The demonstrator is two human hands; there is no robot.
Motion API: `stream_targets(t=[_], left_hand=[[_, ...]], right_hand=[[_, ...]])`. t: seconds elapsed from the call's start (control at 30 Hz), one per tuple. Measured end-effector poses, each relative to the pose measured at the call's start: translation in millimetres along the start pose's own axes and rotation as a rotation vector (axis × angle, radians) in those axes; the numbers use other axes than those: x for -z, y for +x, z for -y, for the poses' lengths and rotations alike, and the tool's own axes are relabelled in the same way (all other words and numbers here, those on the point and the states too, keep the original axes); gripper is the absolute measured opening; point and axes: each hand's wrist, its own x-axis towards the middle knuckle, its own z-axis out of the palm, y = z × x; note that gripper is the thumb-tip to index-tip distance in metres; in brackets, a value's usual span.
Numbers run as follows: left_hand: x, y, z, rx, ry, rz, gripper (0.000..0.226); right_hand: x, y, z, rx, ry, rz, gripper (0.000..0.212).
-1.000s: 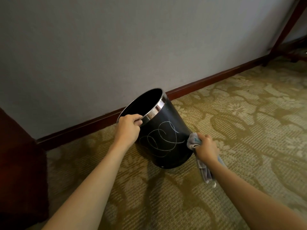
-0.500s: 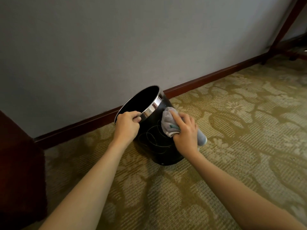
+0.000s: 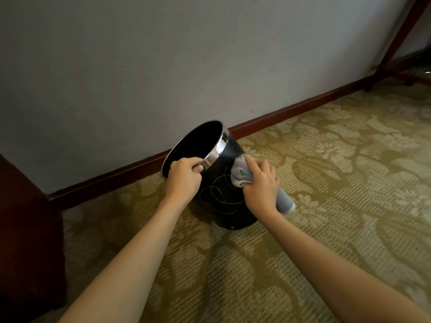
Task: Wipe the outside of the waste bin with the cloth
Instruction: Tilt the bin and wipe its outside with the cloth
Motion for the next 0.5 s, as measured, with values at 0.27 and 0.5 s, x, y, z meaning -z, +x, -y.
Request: stream_targets(t=[0.27, 0.5], left_hand=[[4.5, 7.7, 8.7, 0.037, -0.021, 0.009, 0.029], [7.2, 7.9, 12.4, 0.039, -0.046, -0.001, 0.028]], right_hand=[[-4.1, -4.1, -7.1, 0.165, 0.003, -0.01, 0.069], [-1.7, -34.5, -84.3, -0.219, -0.182, 0.308, 0.058]])
